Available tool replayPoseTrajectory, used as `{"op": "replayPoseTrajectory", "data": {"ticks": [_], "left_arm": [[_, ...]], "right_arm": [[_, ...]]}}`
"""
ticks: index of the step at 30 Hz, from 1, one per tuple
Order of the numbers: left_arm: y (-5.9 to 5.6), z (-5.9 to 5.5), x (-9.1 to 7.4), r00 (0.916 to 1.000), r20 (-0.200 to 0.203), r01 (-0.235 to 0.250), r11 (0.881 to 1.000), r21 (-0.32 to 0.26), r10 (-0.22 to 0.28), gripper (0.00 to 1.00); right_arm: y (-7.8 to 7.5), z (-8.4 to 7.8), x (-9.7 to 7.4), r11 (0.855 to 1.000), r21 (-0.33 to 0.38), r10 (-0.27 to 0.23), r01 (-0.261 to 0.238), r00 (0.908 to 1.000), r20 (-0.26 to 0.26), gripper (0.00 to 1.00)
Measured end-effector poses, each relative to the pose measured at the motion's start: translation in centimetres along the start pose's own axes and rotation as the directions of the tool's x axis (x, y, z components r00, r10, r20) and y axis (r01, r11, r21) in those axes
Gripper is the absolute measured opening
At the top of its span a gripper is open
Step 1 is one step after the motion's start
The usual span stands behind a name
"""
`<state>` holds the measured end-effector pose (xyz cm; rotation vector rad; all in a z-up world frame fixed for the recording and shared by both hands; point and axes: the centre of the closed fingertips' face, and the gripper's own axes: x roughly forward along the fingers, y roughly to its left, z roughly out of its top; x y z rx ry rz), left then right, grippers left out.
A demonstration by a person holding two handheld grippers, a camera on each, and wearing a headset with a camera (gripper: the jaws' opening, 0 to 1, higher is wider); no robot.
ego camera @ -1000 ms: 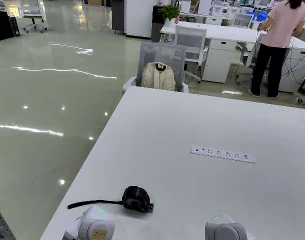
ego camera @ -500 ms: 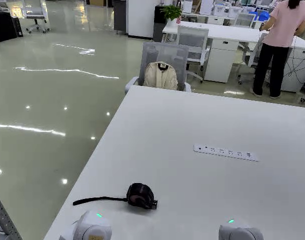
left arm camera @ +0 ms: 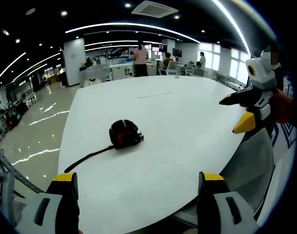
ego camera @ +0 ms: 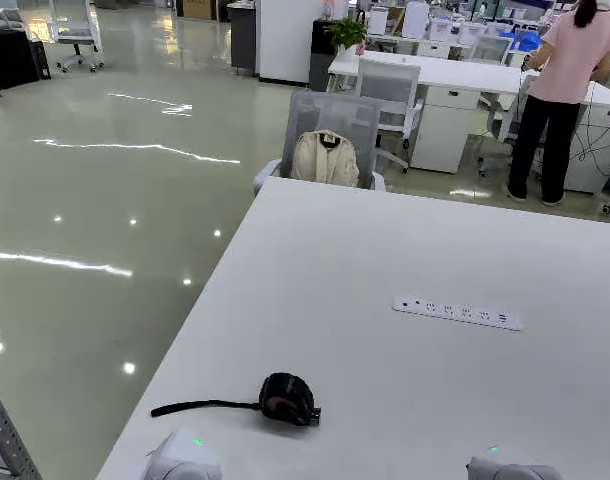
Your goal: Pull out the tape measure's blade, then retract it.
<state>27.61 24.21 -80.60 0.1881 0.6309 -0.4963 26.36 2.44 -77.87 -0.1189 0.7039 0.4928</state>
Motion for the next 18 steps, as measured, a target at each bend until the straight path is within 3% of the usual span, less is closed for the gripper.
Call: {"op": "replayPoseTrajectory", "data": {"ticks": [10, 18], "left_arm": [[-0.1, 0.2, -0.6, 0.9999, 0.004, 0.012, 1.000, -0.018, -0.012, 1.00], [0.4, 0.1, -1.5, 0.9998, 0.005, -0.021, 0.999, -0.034, 0.022, 0.95]], "right_arm": [[-1.4, -0.5, -1.2, 1.000, 0.000, -0.024, 0.024, 0.9997, 0.009, 1.00], [-1.5, 0.1, -1.3, 1.000, 0.000, -0.016, 0.016, 0.9995, 0.029, 1.00]]}}
